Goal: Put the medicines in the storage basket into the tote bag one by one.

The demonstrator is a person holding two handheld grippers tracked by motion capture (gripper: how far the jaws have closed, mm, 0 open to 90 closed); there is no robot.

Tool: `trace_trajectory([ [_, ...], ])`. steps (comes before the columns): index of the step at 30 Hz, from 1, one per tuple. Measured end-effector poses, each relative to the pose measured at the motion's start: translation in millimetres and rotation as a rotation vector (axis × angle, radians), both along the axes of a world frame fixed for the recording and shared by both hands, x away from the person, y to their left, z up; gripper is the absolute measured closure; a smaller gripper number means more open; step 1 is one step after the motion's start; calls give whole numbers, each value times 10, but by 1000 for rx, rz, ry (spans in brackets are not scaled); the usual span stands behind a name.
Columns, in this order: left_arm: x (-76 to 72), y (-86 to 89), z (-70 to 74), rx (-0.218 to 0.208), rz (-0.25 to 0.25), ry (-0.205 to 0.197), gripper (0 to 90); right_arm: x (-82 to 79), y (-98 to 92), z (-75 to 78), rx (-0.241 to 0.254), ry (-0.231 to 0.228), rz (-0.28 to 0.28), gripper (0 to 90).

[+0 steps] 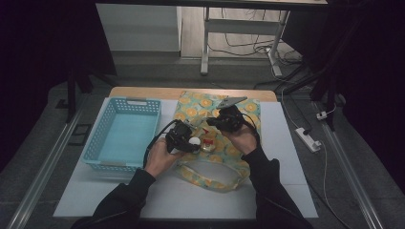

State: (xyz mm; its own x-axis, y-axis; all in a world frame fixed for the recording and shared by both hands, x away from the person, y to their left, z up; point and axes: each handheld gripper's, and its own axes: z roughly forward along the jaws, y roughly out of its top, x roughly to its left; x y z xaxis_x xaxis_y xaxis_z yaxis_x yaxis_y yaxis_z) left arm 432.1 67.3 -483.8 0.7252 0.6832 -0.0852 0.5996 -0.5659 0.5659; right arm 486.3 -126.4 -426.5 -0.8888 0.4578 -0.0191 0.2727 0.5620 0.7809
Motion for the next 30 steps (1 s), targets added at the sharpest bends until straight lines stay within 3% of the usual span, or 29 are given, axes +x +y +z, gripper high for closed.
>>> trace_trajectory([
  [7,91,-50,-84,-5,29,4,509,-1,1,0,0,0,0,897],
  [23,321,-74,-125,-17,102,-34,508,0,17,-20,-7,2,-1,897],
  [30,353,-78,-141,-20,101,-48,505,4,17,-28,-8,2,-5,897],
])
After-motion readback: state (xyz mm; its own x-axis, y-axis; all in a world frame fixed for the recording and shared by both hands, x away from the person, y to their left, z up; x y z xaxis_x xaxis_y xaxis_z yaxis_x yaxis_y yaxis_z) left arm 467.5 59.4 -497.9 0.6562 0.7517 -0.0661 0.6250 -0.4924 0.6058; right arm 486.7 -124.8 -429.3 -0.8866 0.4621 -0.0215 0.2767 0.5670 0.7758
